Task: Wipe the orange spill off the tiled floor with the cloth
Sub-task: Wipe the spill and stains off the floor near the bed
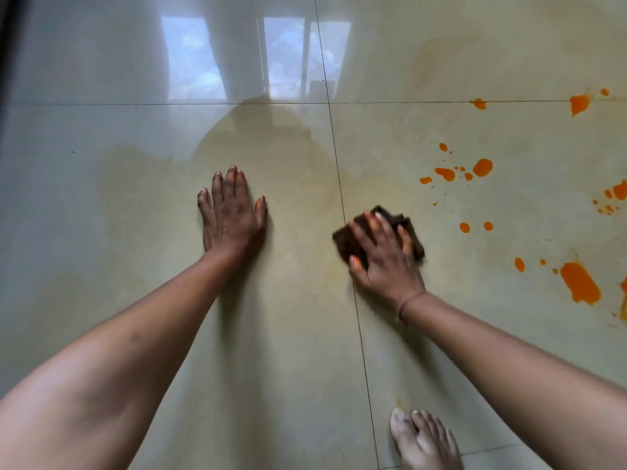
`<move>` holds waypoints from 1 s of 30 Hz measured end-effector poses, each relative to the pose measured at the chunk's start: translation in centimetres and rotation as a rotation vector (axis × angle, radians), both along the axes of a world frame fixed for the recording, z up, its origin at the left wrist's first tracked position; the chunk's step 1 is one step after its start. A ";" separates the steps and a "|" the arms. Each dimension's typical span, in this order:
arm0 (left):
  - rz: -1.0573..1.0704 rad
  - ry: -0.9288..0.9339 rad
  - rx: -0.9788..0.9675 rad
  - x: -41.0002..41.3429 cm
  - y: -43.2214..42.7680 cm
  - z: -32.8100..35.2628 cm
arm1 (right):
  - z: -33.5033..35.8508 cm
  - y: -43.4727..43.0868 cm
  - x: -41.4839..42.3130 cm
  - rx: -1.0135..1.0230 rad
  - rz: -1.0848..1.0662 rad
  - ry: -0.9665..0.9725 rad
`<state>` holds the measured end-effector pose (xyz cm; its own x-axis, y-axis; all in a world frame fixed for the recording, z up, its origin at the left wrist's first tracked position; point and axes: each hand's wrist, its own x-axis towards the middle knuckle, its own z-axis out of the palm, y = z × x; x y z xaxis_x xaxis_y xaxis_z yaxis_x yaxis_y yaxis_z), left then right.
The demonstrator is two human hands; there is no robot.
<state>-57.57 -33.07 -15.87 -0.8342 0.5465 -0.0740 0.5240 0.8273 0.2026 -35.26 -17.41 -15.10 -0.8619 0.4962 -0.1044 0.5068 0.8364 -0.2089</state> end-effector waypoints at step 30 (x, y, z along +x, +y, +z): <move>-0.480 -0.234 -0.083 14.6 12.9 3.9 | 1.3 -0.6 13.4 0.000 -0.256 -0.124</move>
<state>-42.93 -20.14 -12.01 -0.4484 0.8463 -0.2875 0.7955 0.5245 0.3034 -21.86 -18.01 -13.83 -0.6889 0.6964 -0.2012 0.7235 0.6776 -0.1319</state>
